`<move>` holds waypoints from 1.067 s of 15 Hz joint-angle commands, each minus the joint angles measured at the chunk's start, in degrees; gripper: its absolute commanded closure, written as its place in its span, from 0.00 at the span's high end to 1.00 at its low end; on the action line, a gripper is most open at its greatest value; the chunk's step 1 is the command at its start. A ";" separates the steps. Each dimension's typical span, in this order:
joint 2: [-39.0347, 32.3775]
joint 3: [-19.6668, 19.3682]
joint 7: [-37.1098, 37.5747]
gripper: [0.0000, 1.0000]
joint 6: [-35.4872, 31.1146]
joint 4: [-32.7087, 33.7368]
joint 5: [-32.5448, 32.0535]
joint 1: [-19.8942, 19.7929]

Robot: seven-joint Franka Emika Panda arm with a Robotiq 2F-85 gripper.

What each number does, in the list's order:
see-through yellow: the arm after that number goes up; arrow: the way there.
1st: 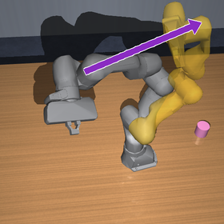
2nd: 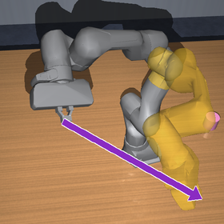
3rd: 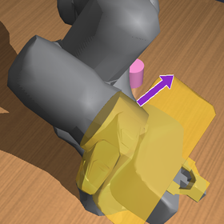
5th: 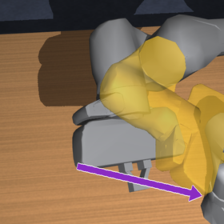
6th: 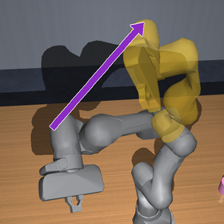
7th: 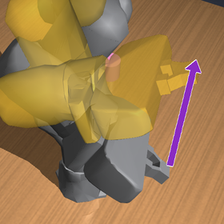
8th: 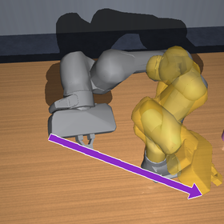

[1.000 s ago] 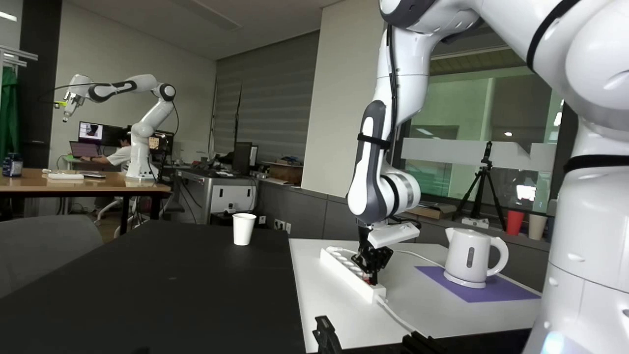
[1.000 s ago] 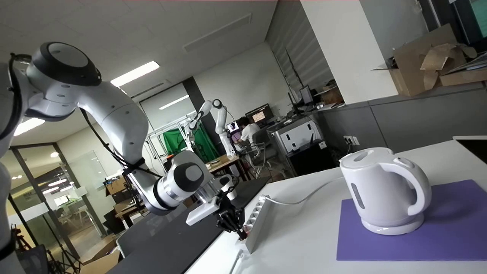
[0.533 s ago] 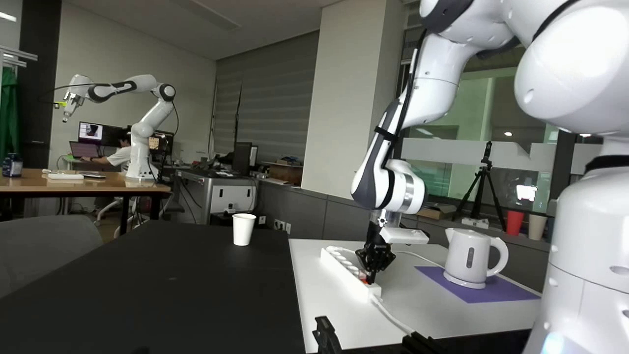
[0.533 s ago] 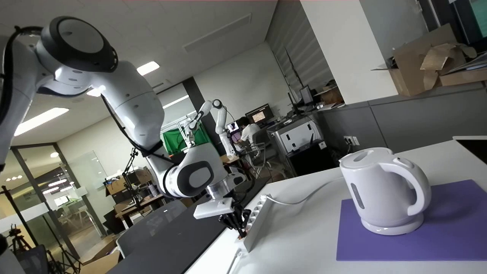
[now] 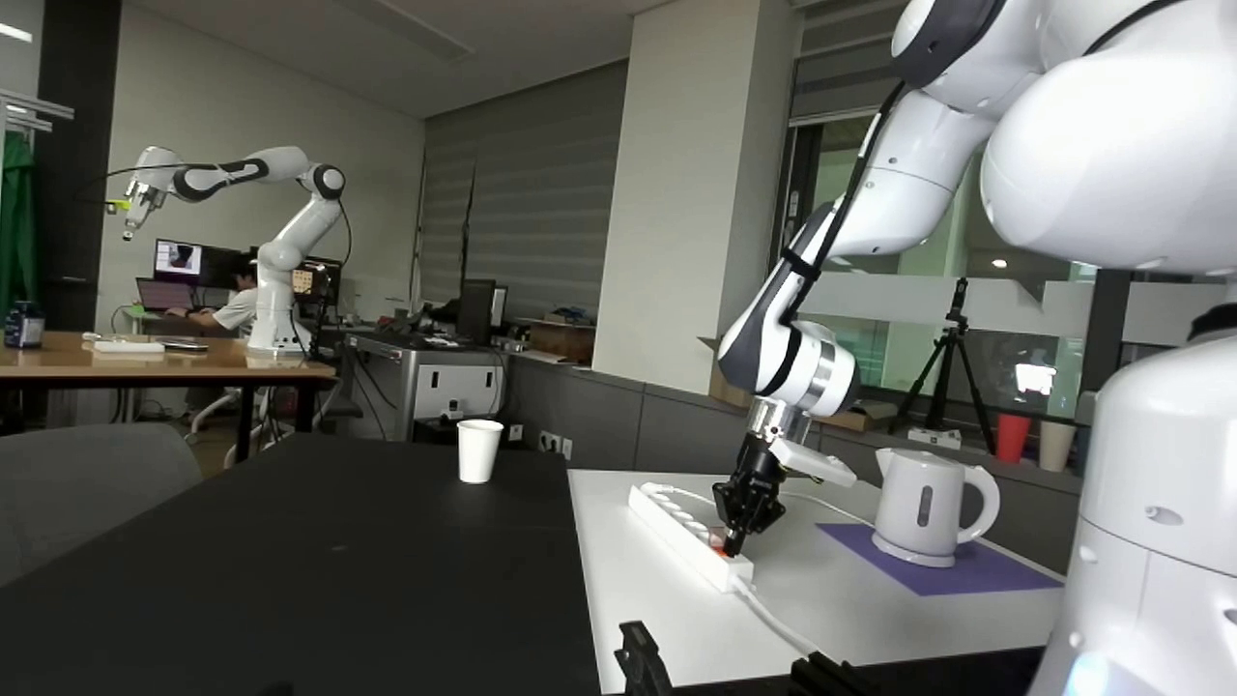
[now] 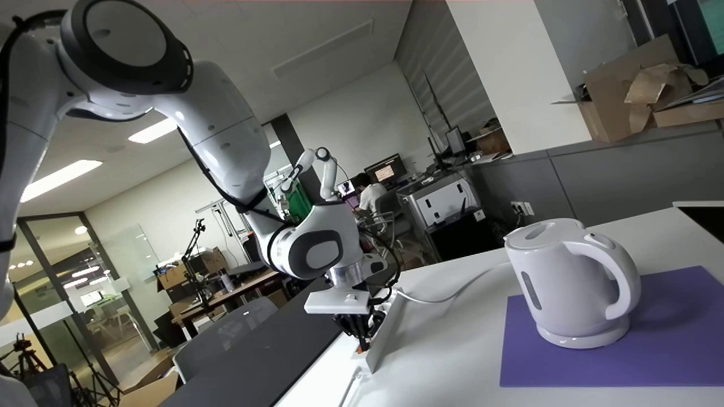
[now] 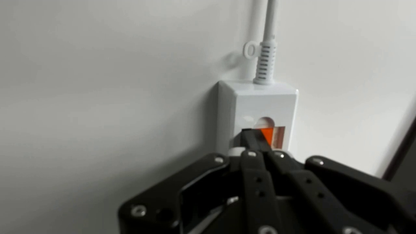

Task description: Turn on the adapter switch

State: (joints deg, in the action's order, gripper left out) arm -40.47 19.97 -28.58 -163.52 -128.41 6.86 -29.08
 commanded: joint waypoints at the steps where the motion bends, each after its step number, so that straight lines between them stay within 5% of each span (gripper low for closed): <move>1: -0.90 0.28 -1.40 0.00 1.75 1.60 0.29 -0.65; 6: 8.54 3.60 -2.05 0.00 0.70 -4.98 0.81 -0.47; 10: 16.57 1.06 0.67 0.03 3.51 -8.48 -0.02 4.83; 11: 18.14 -0.37 1.38 0.26 4.64 -8.90 -0.30 6.68; 13: 20.06 -4.08 2.77 0.30 7.46 -8.97 -1.50 10.82; 16: 21.99 -11.32 7.76 0.50 9.89 -8.83 -5.54 17.88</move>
State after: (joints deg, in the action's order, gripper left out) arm -21.49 14.81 -26.80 -155.88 -136.23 5.16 -17.12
